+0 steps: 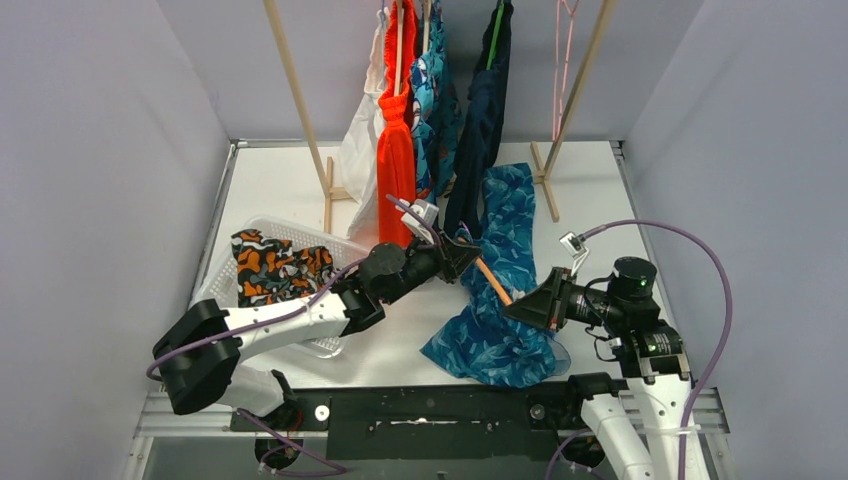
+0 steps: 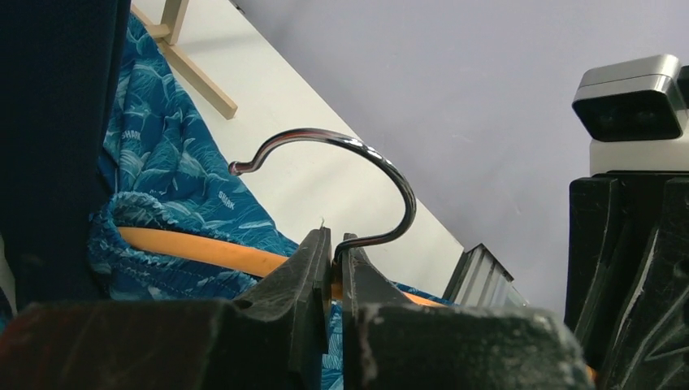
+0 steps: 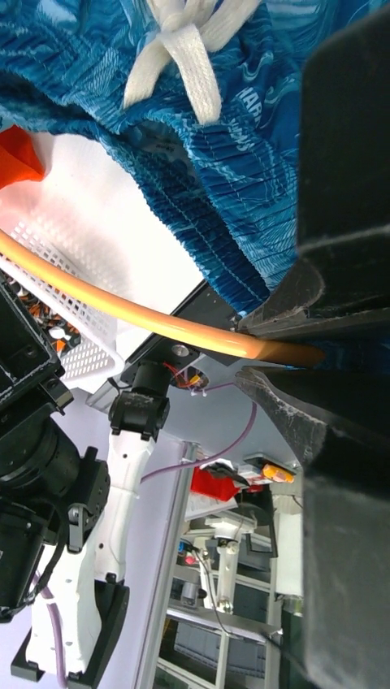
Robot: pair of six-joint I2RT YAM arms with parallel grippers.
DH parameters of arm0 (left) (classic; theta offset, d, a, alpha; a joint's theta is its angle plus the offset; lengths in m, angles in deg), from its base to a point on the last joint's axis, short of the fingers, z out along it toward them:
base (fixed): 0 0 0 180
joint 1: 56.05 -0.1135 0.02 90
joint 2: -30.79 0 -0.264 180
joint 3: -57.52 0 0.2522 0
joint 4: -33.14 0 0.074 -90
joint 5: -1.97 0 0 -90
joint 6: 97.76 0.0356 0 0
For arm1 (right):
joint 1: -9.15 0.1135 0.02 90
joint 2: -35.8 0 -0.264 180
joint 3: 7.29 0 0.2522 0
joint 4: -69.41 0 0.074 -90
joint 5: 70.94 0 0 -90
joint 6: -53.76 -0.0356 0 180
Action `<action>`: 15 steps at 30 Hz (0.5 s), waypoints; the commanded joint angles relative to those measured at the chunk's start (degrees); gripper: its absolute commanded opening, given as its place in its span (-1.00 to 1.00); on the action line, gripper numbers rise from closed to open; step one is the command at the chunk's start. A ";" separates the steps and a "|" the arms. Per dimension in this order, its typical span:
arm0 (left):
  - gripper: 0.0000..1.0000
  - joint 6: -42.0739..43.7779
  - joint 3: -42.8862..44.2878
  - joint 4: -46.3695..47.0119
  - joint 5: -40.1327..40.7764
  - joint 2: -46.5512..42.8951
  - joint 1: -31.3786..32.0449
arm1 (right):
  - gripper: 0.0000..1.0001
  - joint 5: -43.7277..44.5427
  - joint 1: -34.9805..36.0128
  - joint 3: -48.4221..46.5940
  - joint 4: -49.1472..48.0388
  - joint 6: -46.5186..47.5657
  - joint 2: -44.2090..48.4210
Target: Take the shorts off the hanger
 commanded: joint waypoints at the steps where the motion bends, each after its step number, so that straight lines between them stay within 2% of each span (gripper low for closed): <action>1: -1.00 -1.34 3.71 -1.71 0.48 -3.19 -0.60 | -0.73 1.32 0.67 -5.10 2.13 7.96 -0.84; 5: -1.00 0.49 9.28 -15.16 7.65 -5.48 1.96 | -0.49 11.87 0.66 -10.90 7.69 10.41 -2.60; 9: -1.00 1.94 17.58 -31.34 24.61 -5.34 10.61 | -0.18 22.69 0.70 -15.68 10.99 11.07 -2.90; 13: -1.00 -1.21 27.88 -44.26 39.99 -4.52 17.87 | 0.16 26.50 0.61 -20.41 12.80 12.56 -3.20; 15: -1.00 -2.92 32.62 -49.54 46.62 -4.20 20.84 | 0.26 28.89 0.65 -22.94 13.64 12.91 -3.31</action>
